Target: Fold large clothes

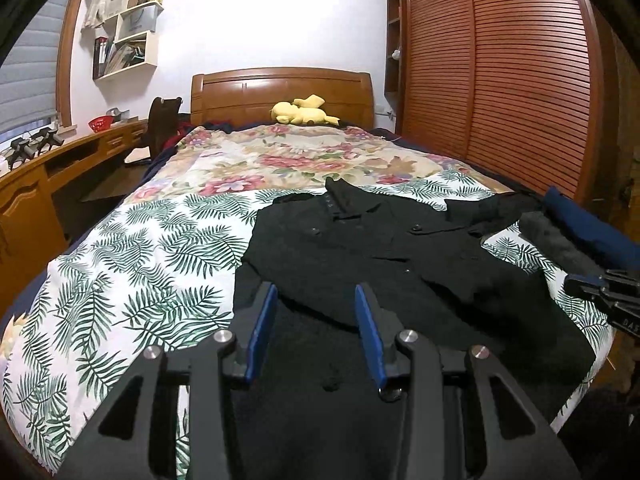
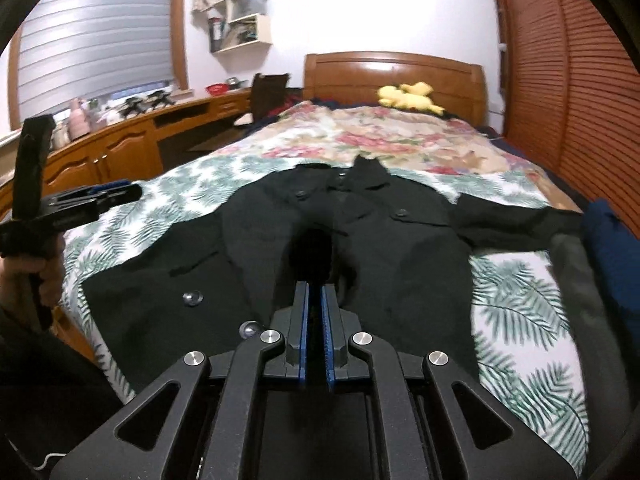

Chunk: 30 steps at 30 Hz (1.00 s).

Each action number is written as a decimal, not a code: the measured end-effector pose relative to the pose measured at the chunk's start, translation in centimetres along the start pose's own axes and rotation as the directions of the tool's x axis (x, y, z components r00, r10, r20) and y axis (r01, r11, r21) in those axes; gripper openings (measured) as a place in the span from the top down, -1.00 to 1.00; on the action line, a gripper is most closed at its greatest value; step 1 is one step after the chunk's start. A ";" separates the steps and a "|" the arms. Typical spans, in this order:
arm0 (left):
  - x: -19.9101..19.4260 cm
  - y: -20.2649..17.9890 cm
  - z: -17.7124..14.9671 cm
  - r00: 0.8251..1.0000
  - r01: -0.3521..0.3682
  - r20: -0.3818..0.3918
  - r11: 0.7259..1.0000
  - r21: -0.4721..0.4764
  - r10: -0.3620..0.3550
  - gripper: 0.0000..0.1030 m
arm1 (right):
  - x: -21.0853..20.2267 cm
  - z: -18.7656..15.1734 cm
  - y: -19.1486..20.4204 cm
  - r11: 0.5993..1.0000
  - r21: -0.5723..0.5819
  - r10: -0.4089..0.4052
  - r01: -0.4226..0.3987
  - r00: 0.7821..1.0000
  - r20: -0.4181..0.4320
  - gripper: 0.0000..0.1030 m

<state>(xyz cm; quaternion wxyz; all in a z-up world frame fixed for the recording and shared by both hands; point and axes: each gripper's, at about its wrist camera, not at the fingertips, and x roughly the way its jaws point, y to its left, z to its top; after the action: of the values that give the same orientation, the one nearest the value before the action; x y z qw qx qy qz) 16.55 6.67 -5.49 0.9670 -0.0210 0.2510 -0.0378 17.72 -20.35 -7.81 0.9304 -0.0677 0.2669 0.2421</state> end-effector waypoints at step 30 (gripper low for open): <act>0.6 -2.6 0.1 0.999 0.044 -0.014 0.998 0.041 -0.043 0.24 | 2.9 -1.9 -4.3 0.995 0.082 0.057 -0.052 0.996 -0.063 0.90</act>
<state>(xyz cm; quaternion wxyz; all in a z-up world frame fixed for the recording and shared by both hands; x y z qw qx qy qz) 16.99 4.03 -5.52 0.9645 -0.0063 0.2561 -0.0642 21.06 -23.40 -11.00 0.9162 -0.0306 0.3083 0.2542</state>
